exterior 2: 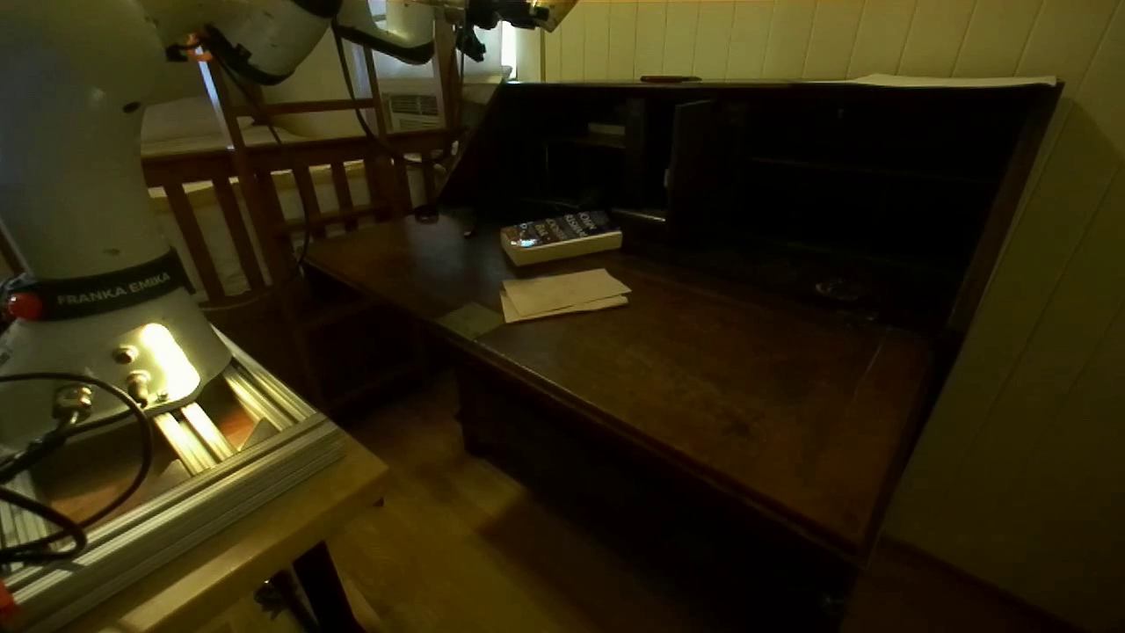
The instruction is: Make the cup stand
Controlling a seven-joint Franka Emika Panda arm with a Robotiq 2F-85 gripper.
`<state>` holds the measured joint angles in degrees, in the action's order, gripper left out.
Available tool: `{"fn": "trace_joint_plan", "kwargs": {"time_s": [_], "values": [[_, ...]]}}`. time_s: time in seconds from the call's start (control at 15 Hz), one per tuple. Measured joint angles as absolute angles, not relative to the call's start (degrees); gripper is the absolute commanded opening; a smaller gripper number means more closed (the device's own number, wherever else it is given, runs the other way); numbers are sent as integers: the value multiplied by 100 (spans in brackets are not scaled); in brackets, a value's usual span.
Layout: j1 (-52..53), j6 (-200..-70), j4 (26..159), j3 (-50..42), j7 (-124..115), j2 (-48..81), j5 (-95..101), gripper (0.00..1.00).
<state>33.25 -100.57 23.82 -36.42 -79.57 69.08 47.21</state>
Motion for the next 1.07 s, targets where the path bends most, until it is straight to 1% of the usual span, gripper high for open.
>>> {"fn": "trace_joint_plan", "kwargs": {"time_s": [0.53, 0.87, 0.93, 1.07], "values": [[3700, -9322, 2383, -3581, -7970, 7065, 5685, 39], [3674, -9300, 2388, -3420, -7953, 7202, 6148, 39], [3637, -9398, 2388, -3363, -7912, 7216, 6227, 64], [3552, -9686, 2388, -3234, -7870, 7218, 6302, 64]]}}
